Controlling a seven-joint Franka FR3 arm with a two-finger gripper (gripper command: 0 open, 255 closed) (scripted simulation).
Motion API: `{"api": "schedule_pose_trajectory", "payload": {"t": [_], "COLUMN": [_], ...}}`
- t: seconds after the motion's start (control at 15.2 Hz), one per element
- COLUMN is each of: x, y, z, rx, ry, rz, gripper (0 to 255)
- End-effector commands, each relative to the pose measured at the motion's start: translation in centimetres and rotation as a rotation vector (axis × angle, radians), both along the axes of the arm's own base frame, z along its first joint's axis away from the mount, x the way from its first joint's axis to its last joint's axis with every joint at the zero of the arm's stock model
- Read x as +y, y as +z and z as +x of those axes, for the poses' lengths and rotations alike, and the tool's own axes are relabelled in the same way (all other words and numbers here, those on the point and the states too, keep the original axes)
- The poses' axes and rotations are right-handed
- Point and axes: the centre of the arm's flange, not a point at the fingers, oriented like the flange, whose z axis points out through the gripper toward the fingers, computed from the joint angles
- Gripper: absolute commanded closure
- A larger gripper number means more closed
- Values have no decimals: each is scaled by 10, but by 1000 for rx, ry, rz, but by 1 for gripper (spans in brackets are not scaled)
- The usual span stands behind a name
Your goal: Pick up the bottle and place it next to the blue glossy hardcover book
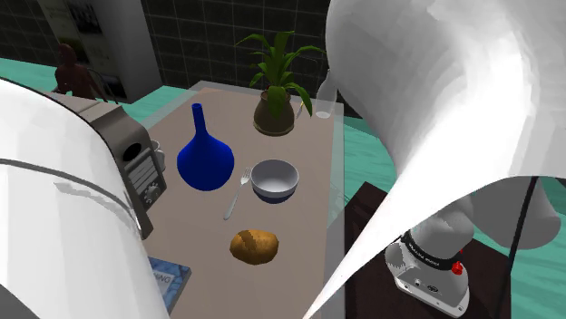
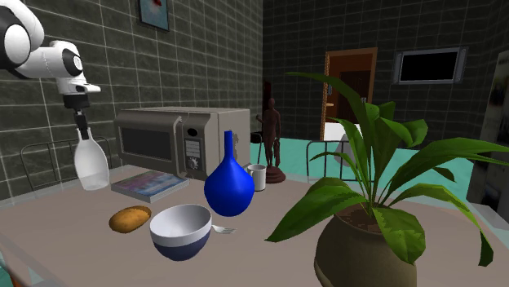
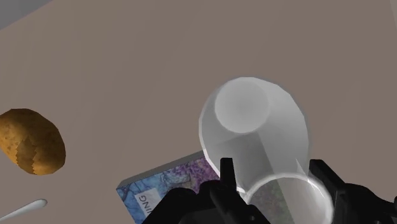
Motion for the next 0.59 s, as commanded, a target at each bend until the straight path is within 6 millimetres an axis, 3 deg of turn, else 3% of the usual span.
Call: {"api": "schedule_pose_trajectory", "payload": {"t": [0.0, 0.2, 0.53], "x": [0, 0, 0], "y": [-10, -30, -30], "z": [0, 0, 0], "rx": [0, 0, 0], "ry": [0, 0, 0], "rz": [1, 1, 1], "gripper": [255, 255, 255]}}
